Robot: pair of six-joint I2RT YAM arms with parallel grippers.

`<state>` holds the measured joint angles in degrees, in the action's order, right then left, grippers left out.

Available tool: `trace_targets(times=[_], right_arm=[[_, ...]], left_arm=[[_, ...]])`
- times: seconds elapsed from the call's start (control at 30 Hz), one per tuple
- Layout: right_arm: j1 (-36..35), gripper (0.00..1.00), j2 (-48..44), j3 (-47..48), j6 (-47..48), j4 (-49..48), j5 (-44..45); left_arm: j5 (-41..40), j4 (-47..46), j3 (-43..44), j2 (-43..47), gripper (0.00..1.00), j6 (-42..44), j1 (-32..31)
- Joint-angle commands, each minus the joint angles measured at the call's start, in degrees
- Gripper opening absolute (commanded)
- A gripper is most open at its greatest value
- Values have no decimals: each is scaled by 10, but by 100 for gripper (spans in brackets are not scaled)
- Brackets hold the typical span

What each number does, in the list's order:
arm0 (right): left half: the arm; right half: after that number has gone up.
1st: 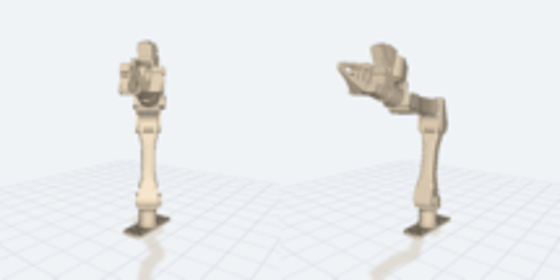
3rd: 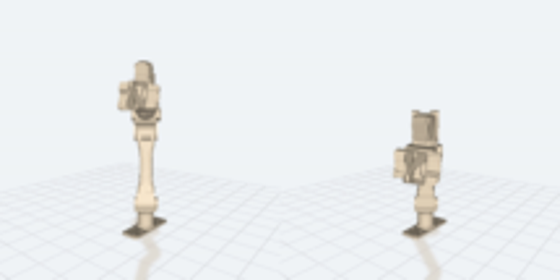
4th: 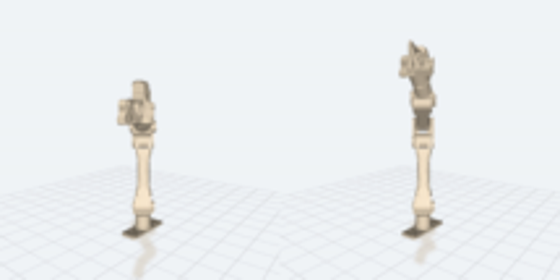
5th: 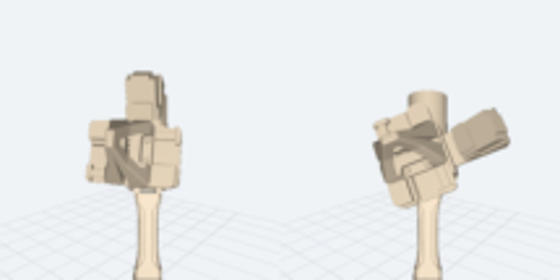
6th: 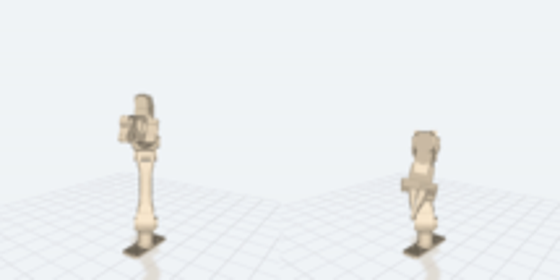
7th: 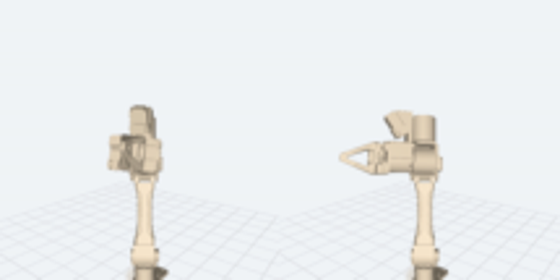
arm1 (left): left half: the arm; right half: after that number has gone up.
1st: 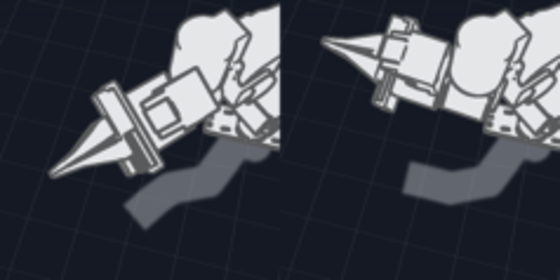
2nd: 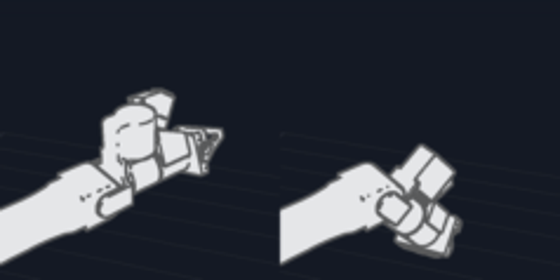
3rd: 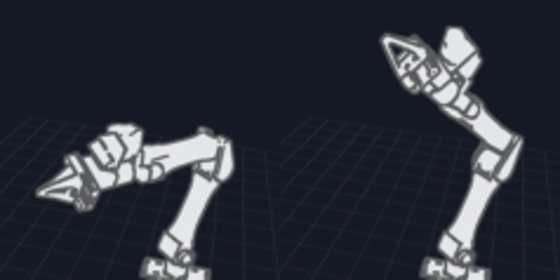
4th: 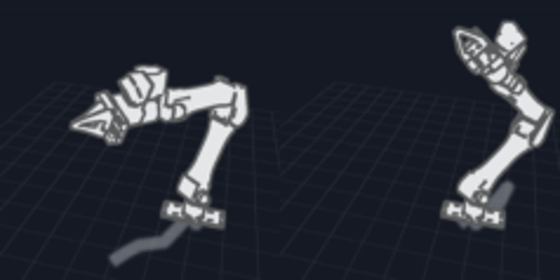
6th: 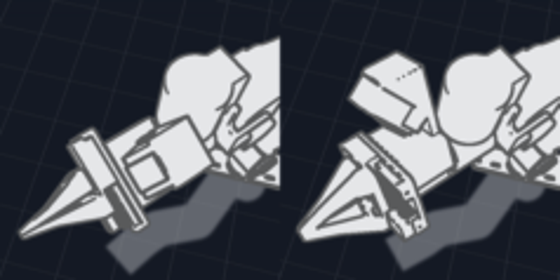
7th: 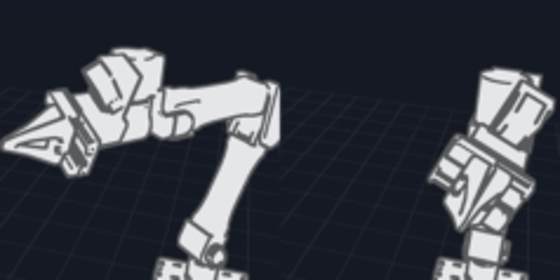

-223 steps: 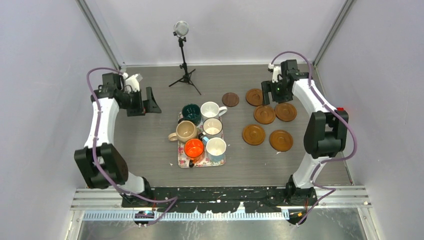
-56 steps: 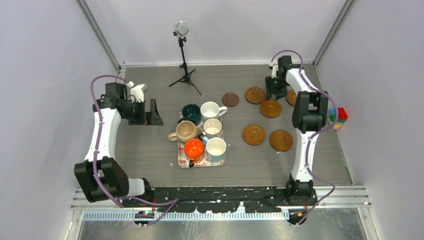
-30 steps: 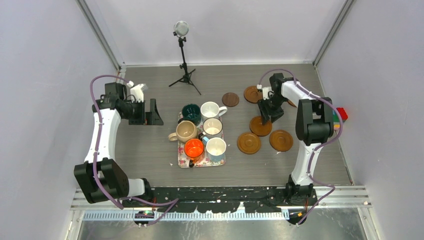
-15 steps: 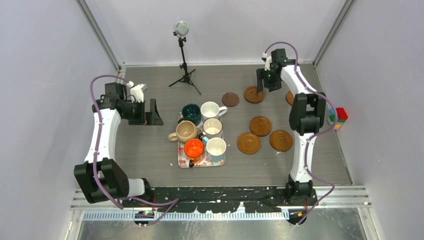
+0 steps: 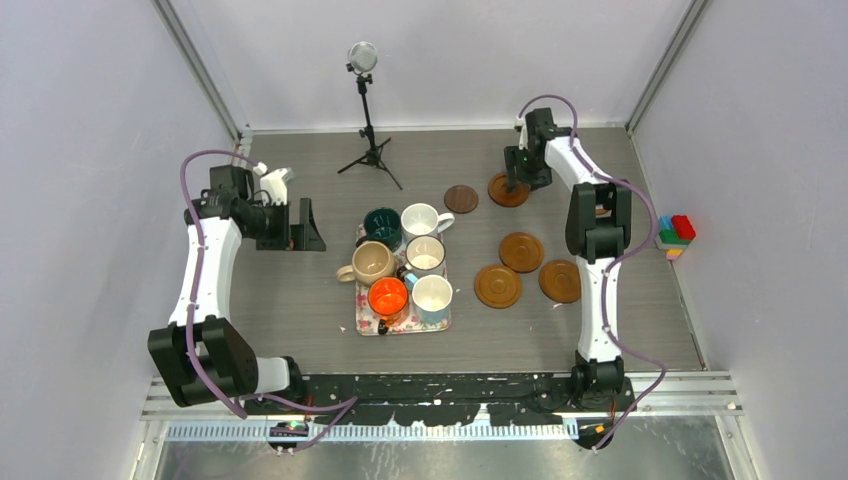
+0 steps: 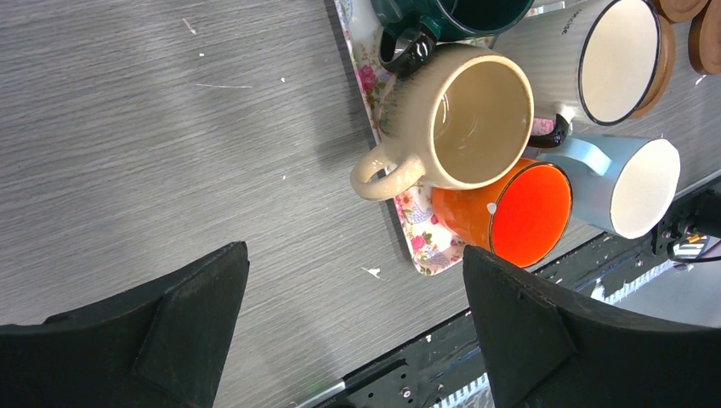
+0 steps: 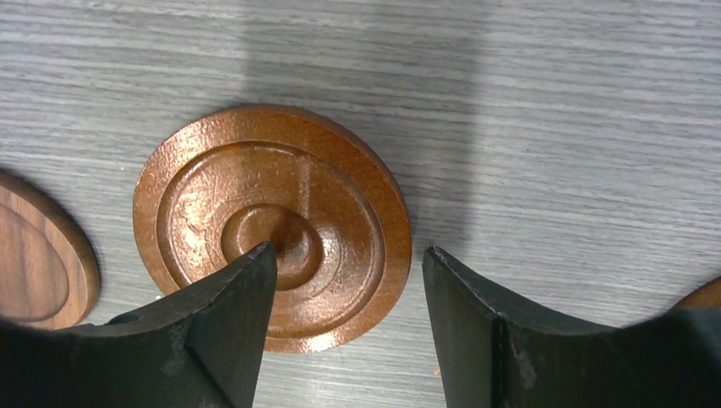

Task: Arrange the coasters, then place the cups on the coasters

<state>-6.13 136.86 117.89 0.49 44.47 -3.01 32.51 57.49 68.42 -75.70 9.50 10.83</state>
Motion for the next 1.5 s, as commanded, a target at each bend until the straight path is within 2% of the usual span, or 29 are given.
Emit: trace_targets(times=[0.0, 0.2, 0.47, 0.73, 1.1, 1.33, 1.47], right_arm=[[-7, 67, 10, 17, -18, -25, 24], [-7, 55, 4, -8, 3, -15, 51], [11, 44, -80, -150, 29, -25, 42], [32, 41, -115, -213, 28, -38, 54], [66, 41, -77, -168, 6, -40, 78], [85, 41, -70, -149, -3, -40, 59], [85, 46, -85, -144, -4, -34, 46]], left_arm=[[-2, -4, 9, 7, 100, 8, -1], [-1, -3, 9, 10, 100, 7, -1], [4, -5, 6, 16, 100, 6, -1], [9, -7, 3, 19, 100, 5, -1], [7, -8, 3, 19, 100, 6, -1], [7, -7, 4, 18, 100, 6, 0], [7, -6, 5, 17, 100, 6, -1]])
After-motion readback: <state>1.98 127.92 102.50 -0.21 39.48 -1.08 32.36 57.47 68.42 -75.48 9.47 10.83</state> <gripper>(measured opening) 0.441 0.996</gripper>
